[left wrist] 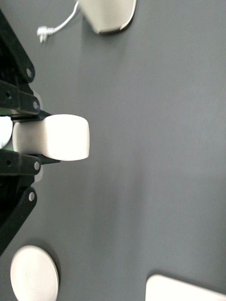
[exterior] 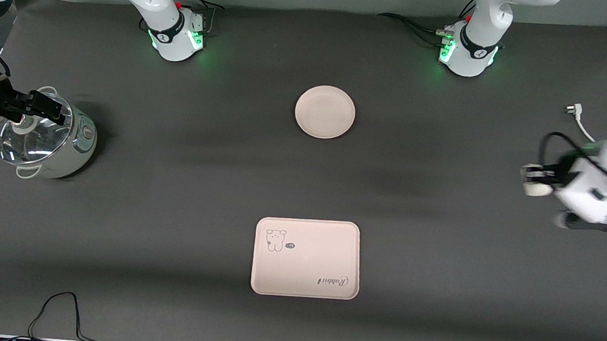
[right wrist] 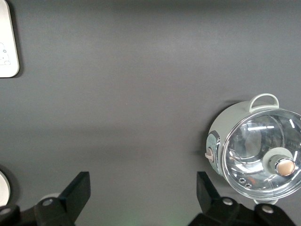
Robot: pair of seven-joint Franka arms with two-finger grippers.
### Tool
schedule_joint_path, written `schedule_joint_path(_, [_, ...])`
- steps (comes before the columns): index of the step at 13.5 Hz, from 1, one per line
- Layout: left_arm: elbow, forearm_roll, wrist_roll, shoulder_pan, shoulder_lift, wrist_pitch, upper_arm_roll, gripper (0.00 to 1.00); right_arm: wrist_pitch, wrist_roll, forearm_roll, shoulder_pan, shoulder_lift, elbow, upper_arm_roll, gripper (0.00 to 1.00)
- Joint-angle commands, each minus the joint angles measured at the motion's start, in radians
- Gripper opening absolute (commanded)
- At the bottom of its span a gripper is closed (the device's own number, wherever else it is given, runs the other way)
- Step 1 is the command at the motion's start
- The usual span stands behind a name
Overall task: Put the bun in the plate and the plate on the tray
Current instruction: 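Lift the bun with the left gripper and carry it over the plate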
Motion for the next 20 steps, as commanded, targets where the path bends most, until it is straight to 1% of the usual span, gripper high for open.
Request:
schedule_joint_path(1, [0.013,-0.004,-0.236,-0.061,0.004,-0.006,-0.093,0.28,0.001,-0.021,-0.012,0.005,-0.016,-0.011,-0.003,1.00])
schedule_joint_path(4, [-0.010,-0.033,-0.441,-0.064,0.016,0.038,-0.246,0.28,0.001,-0.021,-0.012,0.005,-0.016,-0.011,-0.003,1.00])
schedule_joint_path(5, [-0.028,-0.035,-0.500,-0.073,0.021,0.063,-0.289,0.28,0.001,-0.021,-0.012,0.005,-0.016,-0.011,-0.003,1.00])
schedule_joint_path(6, [-0.060,-0.036,-0.550,-0.092,0.022,0.104,-0.317,0.28,0.001,-0.021,-0.012,0.005,-0.016,-0.011,-0.003,1.00])
schedule_joint_path(7, [-0.102,-0.036,-0.601,-0.122,0.022,0.156,-0.329,0.28,0.001,-0.021,-0.012,0.005,-0.016,-0.011,-0.003,1.00])
schedule_joint_path(9, [-0.186,-0.035,-0.683,-0.191,0.021,0.268,-0.331,0.28,0.001,-0.021,-0.012,0.005,-0.016,-0.011,-0.003,1.00])
schedule_joint_path(11, [-0.277,-0.035,-0.687,-0.243,0.019,0.363,-0.331,0.28,0.001,-0.021,-0.012,0.005,-0.016,-0.011,-0.003,1.00])
schedule_joint_path(13, [-0.404,-0.035,-0.690,-0.305,0.010,0.495,-0.329,0.27,0.001,-0.023,-0.012,0.005,-0.016,-0.011,-0.003,1.00])
schedule_joint_path(15, [-0.496,-0.035,-0.719,-0.337,0.012,0.604,-0.331,0.27,0.000,-0.021,-0.012,0.005,-0.016,-0.011,-0.003,1.00])
schedule_joint_path(20, [-0.665,-0.036,-0.790,-0.444,0.024,0.790,-0.332,0.27,0.000,-0.021,-0.012,0.005,-0.016,-0.011,-0.003,1.00])
